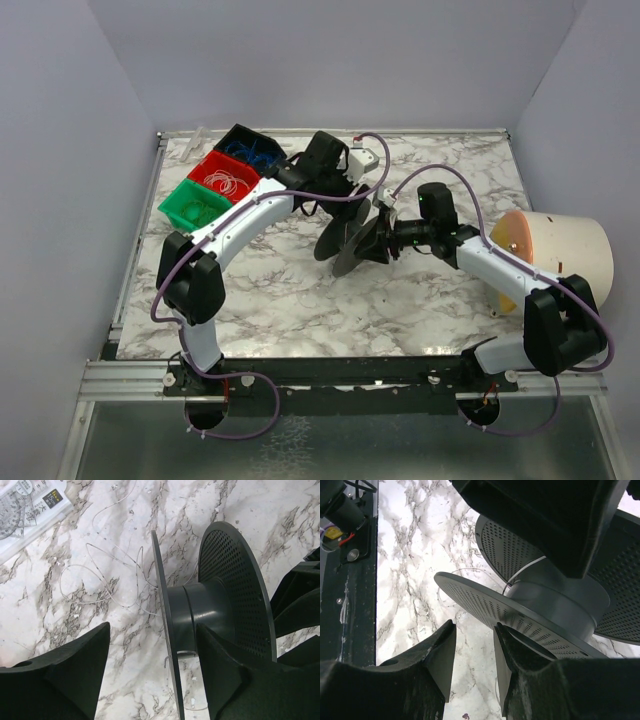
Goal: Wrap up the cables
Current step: Wrap the cable around the cable reel.
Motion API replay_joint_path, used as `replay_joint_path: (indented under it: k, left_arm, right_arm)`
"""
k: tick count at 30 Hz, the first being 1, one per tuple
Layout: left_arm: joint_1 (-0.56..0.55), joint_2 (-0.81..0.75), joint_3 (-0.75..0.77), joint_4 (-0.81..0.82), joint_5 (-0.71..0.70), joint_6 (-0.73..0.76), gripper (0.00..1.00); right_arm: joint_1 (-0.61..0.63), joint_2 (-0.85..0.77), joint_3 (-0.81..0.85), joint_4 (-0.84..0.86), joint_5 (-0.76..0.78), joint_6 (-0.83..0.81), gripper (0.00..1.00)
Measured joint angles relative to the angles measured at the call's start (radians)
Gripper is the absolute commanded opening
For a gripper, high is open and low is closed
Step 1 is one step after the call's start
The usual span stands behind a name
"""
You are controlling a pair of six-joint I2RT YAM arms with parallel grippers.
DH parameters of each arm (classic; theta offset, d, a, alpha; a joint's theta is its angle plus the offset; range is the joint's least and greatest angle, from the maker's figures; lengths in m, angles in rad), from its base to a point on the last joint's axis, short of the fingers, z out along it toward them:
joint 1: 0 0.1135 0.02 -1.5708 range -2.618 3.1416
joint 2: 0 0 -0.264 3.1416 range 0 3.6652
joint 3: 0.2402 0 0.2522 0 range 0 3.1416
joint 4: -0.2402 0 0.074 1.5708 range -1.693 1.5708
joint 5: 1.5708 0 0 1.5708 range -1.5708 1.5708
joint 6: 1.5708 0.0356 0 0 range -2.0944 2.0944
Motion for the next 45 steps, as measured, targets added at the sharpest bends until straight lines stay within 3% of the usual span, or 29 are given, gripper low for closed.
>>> replay_joint_path:
  k: [14,18,21,22,27,34,40,45]
  left_arm:
    - [0.000,0.000,-0.045,-0.015,-0.004,0.009,0.44]
    - [0.000,0.000,-0.053,-0.020,-0.004,0.016,0.26]
    - [0.000,0.000,-0.053,-0.020,-0.004,0.020,0.03]
    - [-0.001,0.000,-0.053,-0.021,-0.005,0.022,0.00]
    - [-0.001,0.000,-0.053,-0.025,-0.004,0.030,0.00]
    - [0.008,-0.001,-0.048,-0.025,-0.002,0.019,0.00]
    - [0.089,0.000,0.070,-0.024,0.012,-0.029,0.00]
    - [0.156,-0.011,0.127,0.082,0.038,-0.102,0.00]
  right_arm:
    - [0.000,0.000,0.000,0.000,0.003,0.000,0.41]
    - [0.000,0.000,0.000,0.000,0.007,0.000,0.41]
    - [0.000,0.000,0.000,0.000,0.011,0.000,0.42]
    - [0.000,0.000,0.000,0.000,0.014,0.000,0.42]
    - [0.000,0.000,0.000,0.000,0.023,0.000,0.44]
    - [0.000,0.000,0.029,-0.043,0.043,-0.036,0.54]
    - [-0.009,-0.053,0.084,-0.114,0.068,-0.098,0.59]
    - [-0.014,-0.075,0.135,-0.173,0.084,-0.135,0.62]
